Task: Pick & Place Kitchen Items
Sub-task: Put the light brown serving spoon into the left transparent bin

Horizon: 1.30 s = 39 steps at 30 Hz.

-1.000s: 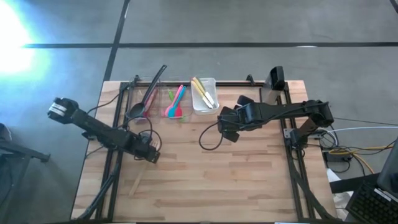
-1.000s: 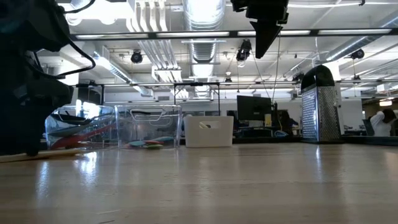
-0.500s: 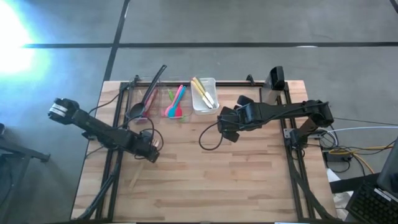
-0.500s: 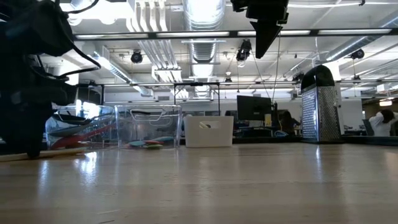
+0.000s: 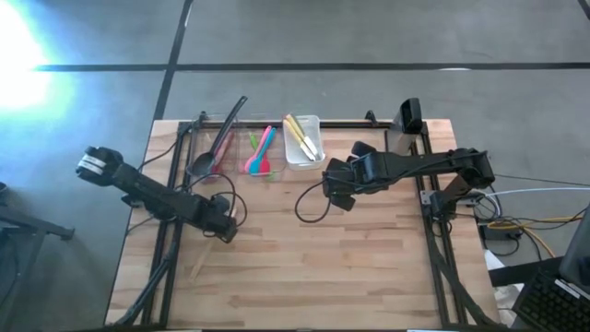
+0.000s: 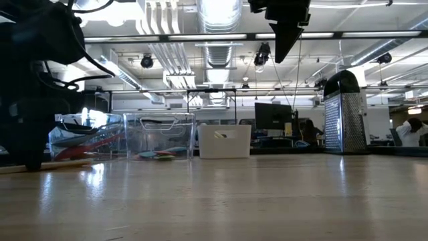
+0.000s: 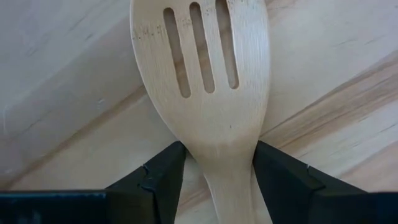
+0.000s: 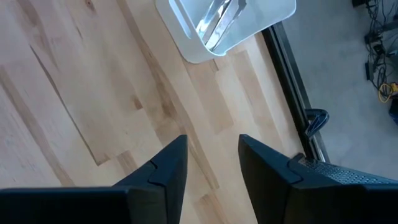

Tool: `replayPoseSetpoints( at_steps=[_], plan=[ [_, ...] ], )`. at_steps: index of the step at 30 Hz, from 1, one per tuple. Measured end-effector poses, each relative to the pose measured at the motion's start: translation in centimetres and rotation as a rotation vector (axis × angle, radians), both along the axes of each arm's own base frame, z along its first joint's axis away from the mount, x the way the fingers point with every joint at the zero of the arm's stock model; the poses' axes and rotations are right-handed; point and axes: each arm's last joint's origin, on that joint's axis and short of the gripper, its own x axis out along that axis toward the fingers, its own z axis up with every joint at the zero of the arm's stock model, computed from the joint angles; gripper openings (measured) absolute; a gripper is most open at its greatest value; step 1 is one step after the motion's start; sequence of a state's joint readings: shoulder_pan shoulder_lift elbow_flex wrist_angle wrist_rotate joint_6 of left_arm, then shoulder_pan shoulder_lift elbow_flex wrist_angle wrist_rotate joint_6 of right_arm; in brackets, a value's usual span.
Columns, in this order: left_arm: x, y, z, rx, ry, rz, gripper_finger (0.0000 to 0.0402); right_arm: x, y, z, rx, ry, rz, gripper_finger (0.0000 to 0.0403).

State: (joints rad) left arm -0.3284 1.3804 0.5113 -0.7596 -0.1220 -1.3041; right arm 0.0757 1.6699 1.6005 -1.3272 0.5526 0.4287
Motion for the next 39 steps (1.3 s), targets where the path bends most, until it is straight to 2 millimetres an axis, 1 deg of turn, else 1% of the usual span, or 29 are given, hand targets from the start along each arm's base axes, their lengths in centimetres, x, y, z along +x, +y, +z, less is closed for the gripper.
replayPoseSetpoints(
  at_steps=[2, 8, 12, 16, 19, 21, 24, 27, 30, 35, 39],
  plan=[
    [0.0, 0.0, 0.1, -0.010, 0.001, -0.004, 0.0182, 0.0, 0.0, 0.0, 0.000, 0.001, 0.002, 0.0130],
    [0.1, 0.0, 0.1, -0.033, 0.015, -0.023, 0.0128, 0.0, 0.0, 0.0, 0.000, 0.001, 0.002, 0.0125],
    [0.2, 0.0, 0.3, -0.039, 0.012, -0.041, 0.0128, 0.0, 0.0, 0.0, -0.001, 0.005, 0.009, 0.0130],
    [0.9, -0.3, 1.0, -0.048, -0.006, -0.068, 0.0127, 0.0, 0.0, 0.0, -0.002, 0.007, 0.012, 0.0134],
    [1.6, -0.5, 1.9, -0.048, -0.029, -0.098, 0.0122, 0.0, 0.0, 0.0, -0.002, 0.008, 0.015, 0.0134],
    [2.2, -0.7, 2.6, -0.041, -0.046, -0.112, 0.0107, 0.0, 0.0, 0.0, -0.002, 0.008, 0.015, 0.0130],
    [3.5, -1.0, 3.7, -0.032, -0.126, -0.142, 0.0098, 0.0, 0.0, 0.0, -0.002, 0.007, 0.016, 0.0125],
    [4.2, -1.2, 4.3, -0.022, -0.173, -0.164, 0.0089, 0.0, 0.0, 0.0, -0.002, 0.008, 0.018, 0.0121],
    [4.9, -1.4, 4.8, -0.023, -0.233, -0.185, 0.0065, 0.0, 0.0, 0.0, -0.002, 0.008, 0.018, 0.0121],
    [5.2, -1.4, 5.0, -0.010, -0.267, -0.219, 0.0006, 0.0, 0.0, 0.0, -0.002, 0.008, 0.018, 0.0127],
    [5.1, -1.1, 4.7, -0.001, -0.253, -0.213, 0.0002, 0.0, 0.0, 0.0, -0.002, 0.007, 0.018, 0.0132]
  ],
)
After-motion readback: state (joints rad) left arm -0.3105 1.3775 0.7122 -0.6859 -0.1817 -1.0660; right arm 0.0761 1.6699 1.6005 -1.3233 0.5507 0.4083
